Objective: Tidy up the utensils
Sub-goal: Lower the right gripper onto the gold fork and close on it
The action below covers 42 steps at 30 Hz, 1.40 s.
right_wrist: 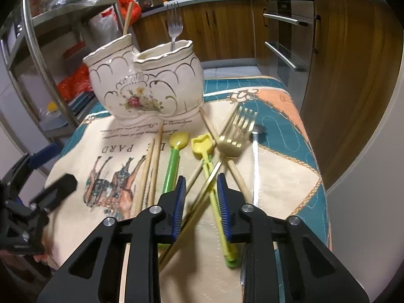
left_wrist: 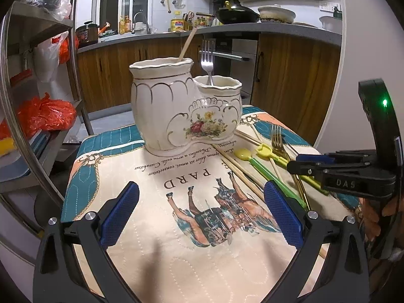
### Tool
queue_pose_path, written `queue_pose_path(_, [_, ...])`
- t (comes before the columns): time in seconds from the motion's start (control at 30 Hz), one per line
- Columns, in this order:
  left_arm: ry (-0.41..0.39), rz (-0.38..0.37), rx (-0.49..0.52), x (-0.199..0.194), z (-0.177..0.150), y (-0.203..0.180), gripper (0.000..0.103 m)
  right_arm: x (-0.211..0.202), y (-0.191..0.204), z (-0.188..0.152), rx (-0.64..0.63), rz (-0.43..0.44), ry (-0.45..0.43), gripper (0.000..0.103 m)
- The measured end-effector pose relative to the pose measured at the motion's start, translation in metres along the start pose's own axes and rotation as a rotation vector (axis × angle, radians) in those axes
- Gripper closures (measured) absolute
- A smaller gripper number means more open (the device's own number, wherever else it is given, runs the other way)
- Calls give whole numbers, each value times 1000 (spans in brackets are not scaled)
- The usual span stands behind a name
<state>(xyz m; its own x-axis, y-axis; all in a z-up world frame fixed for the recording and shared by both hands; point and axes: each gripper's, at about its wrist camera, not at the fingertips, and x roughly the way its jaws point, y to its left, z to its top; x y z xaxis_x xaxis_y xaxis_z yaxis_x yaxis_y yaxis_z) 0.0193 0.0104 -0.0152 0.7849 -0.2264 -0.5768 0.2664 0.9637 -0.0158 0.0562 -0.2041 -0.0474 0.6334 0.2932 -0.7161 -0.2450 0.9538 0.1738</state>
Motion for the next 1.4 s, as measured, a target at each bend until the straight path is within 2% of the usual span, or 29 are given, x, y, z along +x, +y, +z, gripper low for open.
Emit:
queue_pose_path(0.13, [2,-6,7,0,-1,-4,6,-2,1,1,4,3,3,80])
queue_pose_path(0.33, [4,-5,11,0,-2,-6,6,8,-16,8,76,-11,14,80])
queue_pose_path(0.37, [5,-4,10,1,-1,-6,6,11,-19,12,92,-10,14,85])
queue_pose_path(0.47, [7,-5,11,2,-1,-7,6,18,-22,16,106,-12,22,89])
queue_pose_path(0.73, [12,-13,6,3,-3,-5,6,22,-15,19,103,-41,41,90])
queue_pose_path(0.97, [30,-19,0,8,-3,-6,6,24,-21,16,134,12,30,91])
queue_pose_path(1.1, [34,-6,19,7,-1,-11,6,22,-24,16,133,35,14,96])
queue_pose_path(1.27, [44,5,9,6,3,-11,6,10,-30,16,115,55,-40,97])
queue_pose_path(1.4, [84,0,-29,12,6,-13,8,2,-40,16,120,96,-81,97])
